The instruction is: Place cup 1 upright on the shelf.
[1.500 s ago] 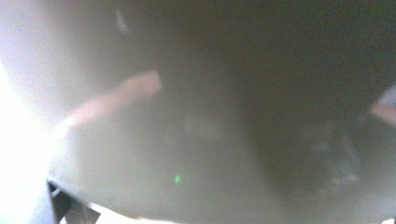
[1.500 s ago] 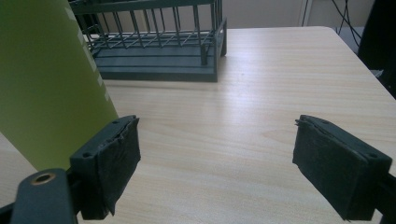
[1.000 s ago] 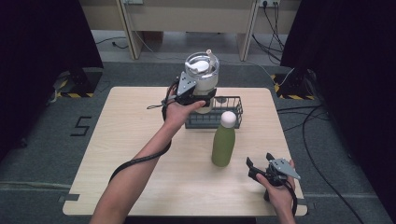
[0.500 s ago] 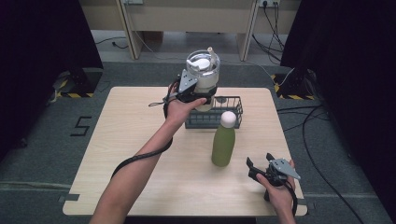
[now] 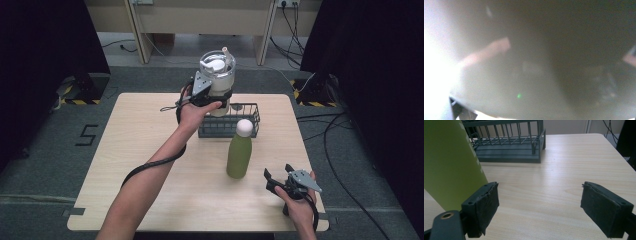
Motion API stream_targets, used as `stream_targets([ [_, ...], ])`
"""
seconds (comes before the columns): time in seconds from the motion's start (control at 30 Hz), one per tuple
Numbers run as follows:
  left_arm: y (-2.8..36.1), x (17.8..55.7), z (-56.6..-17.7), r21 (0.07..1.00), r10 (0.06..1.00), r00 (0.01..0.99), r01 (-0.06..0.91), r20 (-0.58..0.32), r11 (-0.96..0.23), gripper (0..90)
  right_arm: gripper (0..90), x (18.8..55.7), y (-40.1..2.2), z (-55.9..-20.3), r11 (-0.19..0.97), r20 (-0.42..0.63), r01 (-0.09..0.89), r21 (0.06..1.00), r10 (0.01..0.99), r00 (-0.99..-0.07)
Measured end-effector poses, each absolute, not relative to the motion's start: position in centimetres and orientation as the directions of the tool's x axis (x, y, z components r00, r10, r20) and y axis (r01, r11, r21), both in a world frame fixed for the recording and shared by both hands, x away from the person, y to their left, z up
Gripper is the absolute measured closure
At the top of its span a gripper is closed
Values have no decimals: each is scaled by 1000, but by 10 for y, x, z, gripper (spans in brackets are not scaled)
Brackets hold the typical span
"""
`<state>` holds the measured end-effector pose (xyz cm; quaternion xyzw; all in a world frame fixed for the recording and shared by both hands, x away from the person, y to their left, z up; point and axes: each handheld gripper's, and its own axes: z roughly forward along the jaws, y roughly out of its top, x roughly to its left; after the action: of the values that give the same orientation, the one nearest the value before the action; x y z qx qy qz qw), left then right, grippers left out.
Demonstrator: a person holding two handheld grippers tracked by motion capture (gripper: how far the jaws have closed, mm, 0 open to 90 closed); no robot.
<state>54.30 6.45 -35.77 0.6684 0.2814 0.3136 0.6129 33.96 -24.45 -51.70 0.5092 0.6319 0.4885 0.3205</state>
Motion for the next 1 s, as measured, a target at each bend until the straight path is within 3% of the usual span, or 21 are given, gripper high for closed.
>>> stream_targets([
  [0.63,64,560,-373,994,778,626,44,48,-96,87,150,340,-244,-518,-2,101,335,942,955,-278],
  [0.7,66,564,-374,992,779,622,27,81,-125,87,150,340,-244,-518,-3,102,335,942,955,-278],
  [0.77,64,564,-377,994,783,621,57,37,-92,87,150,340,-244,-517,-3,102,335,942,955,-278],
  [0.87,66,568,-378,991,781,618,32,84,-132,87,150,340,-244,-517,-5,103,335,942,955,-277],
  [0.9,63,567,-380,993,785,618,60,40,-97,87,150,340,-244,-517,-4,103,335,942,955,-278],
  [1.0,62,569,-381,993,788,615,63,37,-96,87,150,339,-245,-517,-5,104,336,942,955,-277],
])
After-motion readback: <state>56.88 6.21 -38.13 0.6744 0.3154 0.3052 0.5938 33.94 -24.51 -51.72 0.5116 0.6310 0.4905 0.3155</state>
